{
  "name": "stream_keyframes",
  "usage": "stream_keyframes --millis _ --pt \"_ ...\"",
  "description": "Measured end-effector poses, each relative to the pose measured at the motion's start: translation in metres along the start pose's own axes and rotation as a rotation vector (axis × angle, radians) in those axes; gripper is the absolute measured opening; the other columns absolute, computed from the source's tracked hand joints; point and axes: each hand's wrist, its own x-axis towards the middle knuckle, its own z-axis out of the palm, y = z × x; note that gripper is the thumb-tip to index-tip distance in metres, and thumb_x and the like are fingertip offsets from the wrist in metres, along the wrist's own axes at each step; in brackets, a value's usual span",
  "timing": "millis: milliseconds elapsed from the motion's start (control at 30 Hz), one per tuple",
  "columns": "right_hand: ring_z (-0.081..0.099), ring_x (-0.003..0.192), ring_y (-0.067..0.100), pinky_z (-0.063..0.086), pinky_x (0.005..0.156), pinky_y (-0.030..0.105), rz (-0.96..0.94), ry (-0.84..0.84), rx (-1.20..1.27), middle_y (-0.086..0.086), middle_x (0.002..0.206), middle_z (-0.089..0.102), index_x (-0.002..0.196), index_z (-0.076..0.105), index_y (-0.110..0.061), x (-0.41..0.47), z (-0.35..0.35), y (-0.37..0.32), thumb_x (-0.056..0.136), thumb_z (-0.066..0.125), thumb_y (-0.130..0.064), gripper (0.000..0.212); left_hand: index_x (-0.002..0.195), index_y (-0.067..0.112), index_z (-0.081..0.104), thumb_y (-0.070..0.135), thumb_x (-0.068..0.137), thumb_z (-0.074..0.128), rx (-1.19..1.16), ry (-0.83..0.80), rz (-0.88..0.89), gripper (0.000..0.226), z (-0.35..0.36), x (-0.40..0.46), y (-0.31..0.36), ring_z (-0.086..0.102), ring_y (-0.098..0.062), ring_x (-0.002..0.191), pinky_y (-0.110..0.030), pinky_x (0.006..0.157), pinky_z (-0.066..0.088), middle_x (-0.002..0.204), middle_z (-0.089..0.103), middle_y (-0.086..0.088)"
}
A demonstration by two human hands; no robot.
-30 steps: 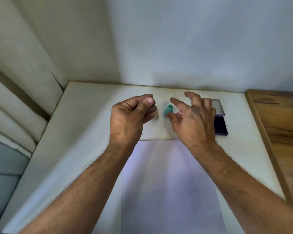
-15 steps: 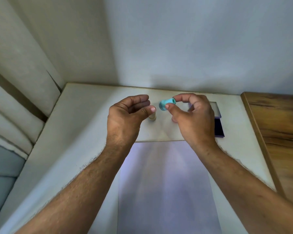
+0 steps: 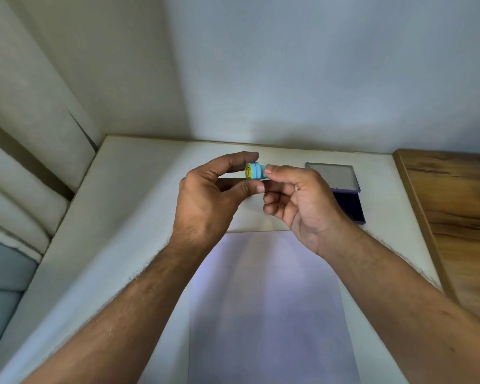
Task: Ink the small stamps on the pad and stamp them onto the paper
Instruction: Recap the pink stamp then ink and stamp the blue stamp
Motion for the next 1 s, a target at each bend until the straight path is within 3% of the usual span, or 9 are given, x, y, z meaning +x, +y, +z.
stream_keyframes --millis 167,433,600,700,800,1000 --pt "0.050 0.053 0.014 0.045 0.050 0.025 0.034 -0.056 0.020 0.006 0.065 0.062 0.089 0.068 -0.009 0.000 -0.003 0.002 0.090 0.062 -0.023 0.016 0.097 0.032 0.075 0.006 0.072 0.083 0.022 -0.023 0.041 0.037 -0.002 -0.001 -0.001 0.075 -0.014 0.085 -0.043 0.087 0.058 0.092 0.076 0.009" --pt "0.056 0.055 0.014 0.053 0.051 0.024 -0.076 -0.013 0.056 0.007 0.065 0.066 0.093 0.070 -0.002 0.002 -0.002 0.004 0.090 0.062 -0.009 0.010 0.094 0.024 0.076 0.011 0.068 0.086 -0.006 0.016 -0.004 0.030 -0.003 0.002 -0.004 0.074 -0.009 0.079 -0.030 0.080 0.060 0.082 0.078 0.007" --pt "0.059 0.059 0.017 0.057 0.057 0.027 -0.083 0.036 0.111 0.016 0.078 0.065 0.095 0.070 -0.003 0.004 -0.006 0.004 0.090 0.063 -0.006 0.009 0.088 0.027 0.076 0.009 0.068 0.085 -0.008 0.049 -0.071 0.029 -0.019 0.019 -0.008 0.069 -0.008 0.075 -0.024 0.081 0.056 0.084 0.076 0.004" --pt "0.060 0.060 0.016 0.056 0.057 0.027 -0.086 0.050 0.116 0.016 0.080 0.066 0.096 0.070 -0.003 0.005 -0.008 0.004 0.090 0.063 -0.007 0.010 0.095 0.026 0.075 0.011 0.074 0.082 -0.027 0.052 -0.109 0.027 -0.029 0.024 -0.016 0.063 -0.013 0.073 -0.029 0.082 0.055 0.085 0.071 -0.002" --pt "0.060 0.059 0.016 0.056 0.058 0.027 -0.086 0.043 0.109 0.016 0.080 0.066 0.096 0.071 -0.002 0.006 -0.006 0.005 0.089 0.064 -0.007 0.011 0.095 0.030 0.076 0.018 0.075 0.082 0.069 0.030 -0.142 0.025 -0.034 0.023 -0.027 0.067 -0.011 0.075 -0.033 0.089 0.055 0.085 0.075 0.003" --pt "0.058 0.061 0.017 0.056 0.057 0.027 -0.086 0.024 0.089 0.014 0.078 0.066 0.100 0.069 0.000 0.003 -0.005 0.007 0.090 0.063 -0.009 0.015 0.086 0.030 0.075 0.028 0.065 0.089 0.375 0.047 -0.206 0.025 -0.033 0.018 -0.040 0.069 -0.004 0.076 -0.018 0.069 0.052 0.080 0.074 0.011"
